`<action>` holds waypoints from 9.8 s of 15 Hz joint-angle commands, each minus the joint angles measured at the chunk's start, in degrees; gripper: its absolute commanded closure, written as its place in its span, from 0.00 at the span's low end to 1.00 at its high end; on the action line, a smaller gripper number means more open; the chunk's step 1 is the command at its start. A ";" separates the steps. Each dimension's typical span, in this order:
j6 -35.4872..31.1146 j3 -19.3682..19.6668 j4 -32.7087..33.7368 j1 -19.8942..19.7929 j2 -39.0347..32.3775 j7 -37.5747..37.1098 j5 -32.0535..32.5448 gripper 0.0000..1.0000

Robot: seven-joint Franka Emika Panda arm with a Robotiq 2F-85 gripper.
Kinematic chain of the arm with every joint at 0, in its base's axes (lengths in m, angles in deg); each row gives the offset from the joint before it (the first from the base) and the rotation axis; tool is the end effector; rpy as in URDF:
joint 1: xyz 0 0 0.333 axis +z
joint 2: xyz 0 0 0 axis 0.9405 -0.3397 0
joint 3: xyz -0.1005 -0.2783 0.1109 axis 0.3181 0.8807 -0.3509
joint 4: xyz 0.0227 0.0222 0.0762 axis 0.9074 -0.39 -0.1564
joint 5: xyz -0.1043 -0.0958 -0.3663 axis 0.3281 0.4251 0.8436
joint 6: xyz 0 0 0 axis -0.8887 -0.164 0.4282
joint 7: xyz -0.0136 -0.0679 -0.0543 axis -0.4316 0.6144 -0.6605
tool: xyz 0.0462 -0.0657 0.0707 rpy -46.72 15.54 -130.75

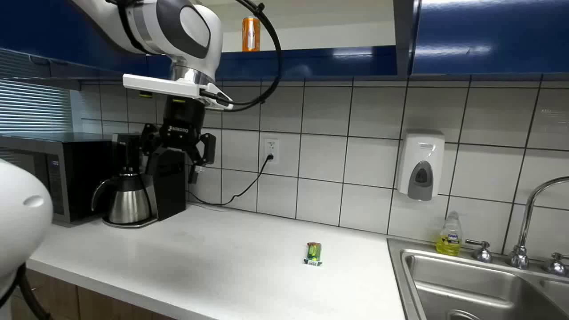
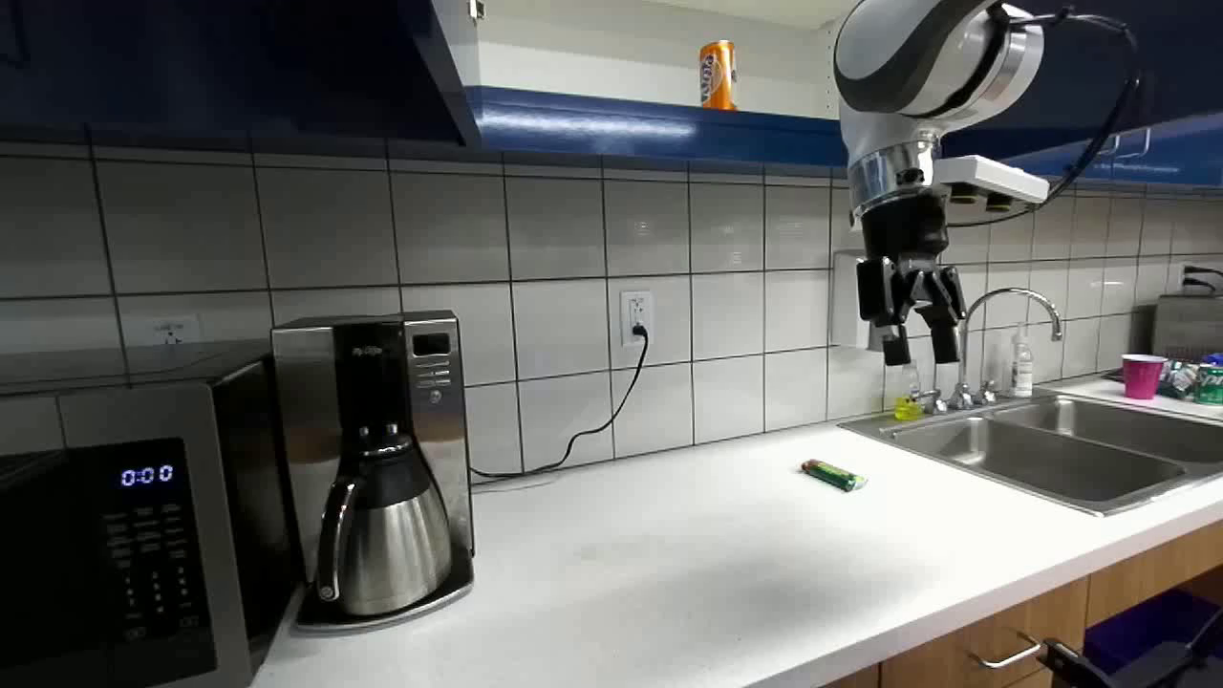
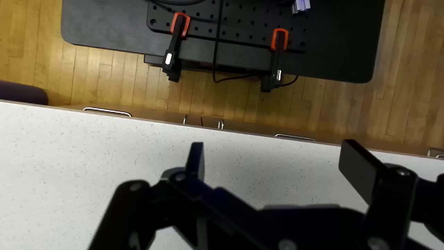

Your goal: Pick up the can bottle from the shelf and put it on the table

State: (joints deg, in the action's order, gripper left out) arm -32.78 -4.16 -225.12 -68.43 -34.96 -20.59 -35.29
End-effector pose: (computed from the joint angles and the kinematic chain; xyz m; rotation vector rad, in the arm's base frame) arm 0.3352 -0.0239 0.4522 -3.0258 -0.3046 0.3720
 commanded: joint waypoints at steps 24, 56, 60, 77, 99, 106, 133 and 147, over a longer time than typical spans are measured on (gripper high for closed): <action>2.31 -5.83 21.60 0.09 0.38 -6.78 0.74 0.00; 2.00 -6.62 61.23 -1.47 -20.81 -18.51 3.07 0.00; 2.05 -6.69 66.03 -1.52 -24.38 -20.10 3.59 0.00; 0.79 -6.17 80.34 -0.08 -35.83 -24.94 6.98 0.00; -1.79 -5.90 87.67 0.37 -42.05 -26.59 8.77 0.00; -2.04 -5.92 88.25 0.41 -42.50 -26.45 8.67 0.62; 6.48 -5.72 73.12 3.72 -24.78 -24.52 6.60 0.62; 1.02 -6.57 40.36 2.29 -6.52 -21.25 4.22 0.62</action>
State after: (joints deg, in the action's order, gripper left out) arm -28.49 -9.93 -177.59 -64.79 -46.28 -43.90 -29.60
